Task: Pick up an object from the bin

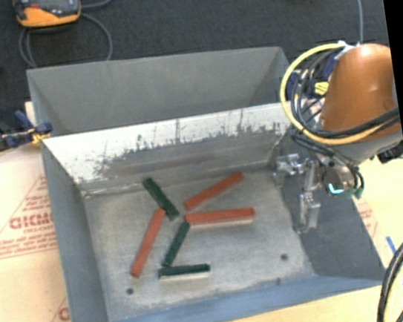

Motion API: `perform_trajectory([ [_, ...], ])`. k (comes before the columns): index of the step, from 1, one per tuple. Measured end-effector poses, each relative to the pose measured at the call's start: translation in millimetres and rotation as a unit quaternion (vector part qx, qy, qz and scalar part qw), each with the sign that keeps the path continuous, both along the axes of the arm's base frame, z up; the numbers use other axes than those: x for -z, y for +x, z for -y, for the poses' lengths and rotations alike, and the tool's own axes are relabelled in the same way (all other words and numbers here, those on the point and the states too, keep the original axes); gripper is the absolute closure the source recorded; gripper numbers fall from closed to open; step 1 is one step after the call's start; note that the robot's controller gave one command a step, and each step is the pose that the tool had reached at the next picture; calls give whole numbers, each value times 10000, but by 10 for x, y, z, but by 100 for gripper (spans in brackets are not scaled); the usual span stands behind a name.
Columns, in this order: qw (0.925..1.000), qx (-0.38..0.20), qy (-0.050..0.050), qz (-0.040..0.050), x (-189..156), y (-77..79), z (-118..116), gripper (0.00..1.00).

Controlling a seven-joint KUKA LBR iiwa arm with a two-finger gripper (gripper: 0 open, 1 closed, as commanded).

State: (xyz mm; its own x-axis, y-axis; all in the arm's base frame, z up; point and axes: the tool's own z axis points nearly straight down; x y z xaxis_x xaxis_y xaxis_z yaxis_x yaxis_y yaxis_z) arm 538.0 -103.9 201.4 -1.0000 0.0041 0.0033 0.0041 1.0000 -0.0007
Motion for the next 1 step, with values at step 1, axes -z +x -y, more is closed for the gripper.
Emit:
perform_trajectory([
  [1, 10000, -15, -7, 39, -43, 17, -4, 0],
])
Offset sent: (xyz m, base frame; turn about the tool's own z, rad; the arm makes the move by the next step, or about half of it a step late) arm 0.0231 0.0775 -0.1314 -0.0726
